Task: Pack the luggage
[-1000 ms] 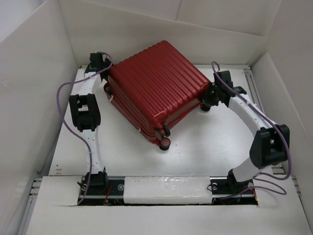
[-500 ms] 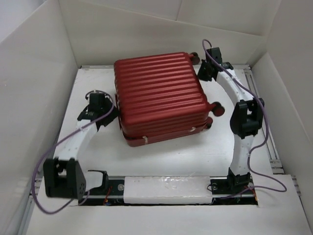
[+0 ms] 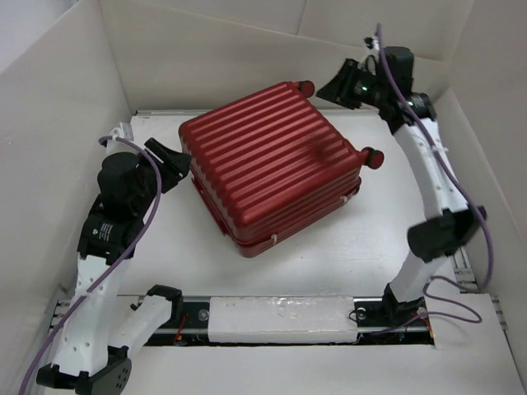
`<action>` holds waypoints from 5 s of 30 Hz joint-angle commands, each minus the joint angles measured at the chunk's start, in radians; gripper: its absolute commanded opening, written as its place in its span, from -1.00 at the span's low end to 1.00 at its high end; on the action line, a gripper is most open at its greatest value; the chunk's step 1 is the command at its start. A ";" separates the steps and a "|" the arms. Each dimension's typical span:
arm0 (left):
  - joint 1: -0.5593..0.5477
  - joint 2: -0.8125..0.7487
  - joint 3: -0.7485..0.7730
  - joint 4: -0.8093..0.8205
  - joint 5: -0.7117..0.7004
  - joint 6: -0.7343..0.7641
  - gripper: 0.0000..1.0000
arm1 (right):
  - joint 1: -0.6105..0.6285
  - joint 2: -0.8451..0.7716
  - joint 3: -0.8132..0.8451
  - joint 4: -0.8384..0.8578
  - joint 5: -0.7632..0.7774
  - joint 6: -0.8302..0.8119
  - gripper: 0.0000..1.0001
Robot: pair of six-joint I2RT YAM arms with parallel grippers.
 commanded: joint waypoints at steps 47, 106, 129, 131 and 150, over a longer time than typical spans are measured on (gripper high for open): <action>-0.009 0.147 -0.488 0.262 0.202 -0.044 -0.91 | -0.040 -0.509 -0.796 0.081 0.232 -0.040 -0.63; -0.020 0.381 -0.532 0.458 0.464 0.036 -0.06 | 0.124 -0.404 -1.543 1.248 -0.353 -0.108 0.12; -0.020 0.348 -0.779 0.827 0.504 0.001 -1.00 | 0.270 -0.214 -1.618 1.757 -0.221 0.007 -0.88; -0.020 0.313 -0.789 0.839 0.484 -0.010 -1.00 | 0.306 -0.232 -1.632 1.777 -0.189 0.007 -1.00; -0.118 0.234 -0.809 0.967 0.384 -0.041 -1.00 | 0.682 -1.001 -1.774 0.956 0.495 -0.050 -1.00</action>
